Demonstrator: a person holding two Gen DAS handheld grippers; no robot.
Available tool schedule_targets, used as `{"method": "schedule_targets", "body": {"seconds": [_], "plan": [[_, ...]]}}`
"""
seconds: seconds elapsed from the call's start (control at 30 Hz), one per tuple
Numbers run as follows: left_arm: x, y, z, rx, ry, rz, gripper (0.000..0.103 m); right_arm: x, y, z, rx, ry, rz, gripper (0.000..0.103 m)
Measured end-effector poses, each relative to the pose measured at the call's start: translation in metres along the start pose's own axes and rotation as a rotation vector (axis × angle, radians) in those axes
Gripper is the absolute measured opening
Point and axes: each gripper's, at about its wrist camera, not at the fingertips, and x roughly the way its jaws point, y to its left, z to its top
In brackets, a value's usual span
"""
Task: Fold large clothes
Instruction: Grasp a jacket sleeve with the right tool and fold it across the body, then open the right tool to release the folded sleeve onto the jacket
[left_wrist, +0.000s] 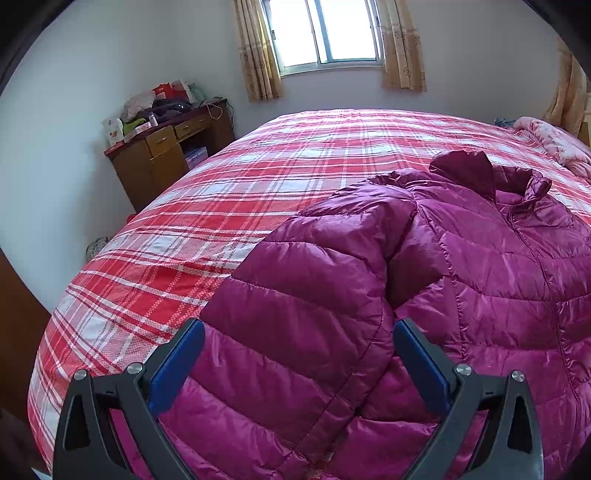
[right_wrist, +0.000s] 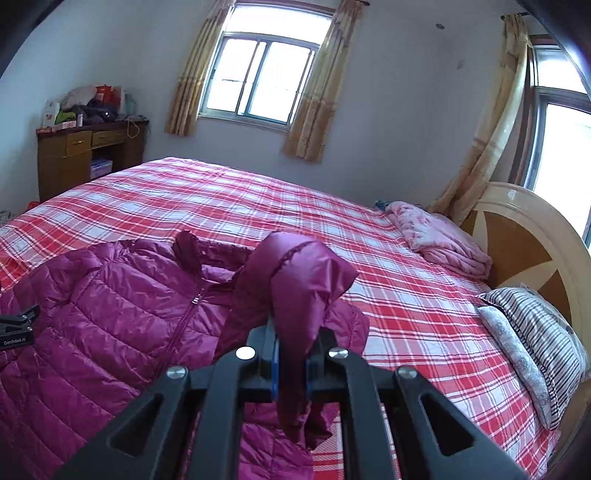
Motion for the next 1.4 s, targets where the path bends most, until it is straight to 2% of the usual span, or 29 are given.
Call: {"method": "schedule_targets", "body": {"seconds": [0.47, 0.9, 1.03, 1.07, 1.13, 1.27, 1.4], "plan": [[0.005, 0.000, 0.000, 0.015, 0.009, 0.026, 0.102, 0.042, 0.071, -0.024, -0.042, 0.064, 0.108, 0.011], [0.008, 0.000, 0.000, 0.042, 0.018, 0.062, 0.102, 0.057, 0.119, -0.044, -0.085, 0.108, 0.200, 0.012], [0.006, 0.001, 0.001, 0.051, 0.017, 0.077, 0.102, 0.058, 0.130, -0.050, -0.080, 0.132, 0.261, 0.021], [0.006, 0.001, 0.001, 0.052, 0.018, 0.080, 0.102, 0.057, 0.133, -0.051, -0.076, 0.131, 0.291, 0.033], [0.004, 0.003, 0.003, 0.049, 0.018, 0.089, 0.102, 0.052, 0.138, -0.053, -0.074, 0.134, 0.335, 0.041], [0.000, 0.011, 0.006, 0.041, 0.009, 0.109, 0.102, 0.039, 0.146, -0.053, -0.089, 0.127, 0.402, 0.045], [-0.001, 0.020, 0.012, 0.027, 0.007, 0.131, 0.102, 0.025, 0.141, -0.050, -0.048, 0.115, 0.459, 0.047]]}}
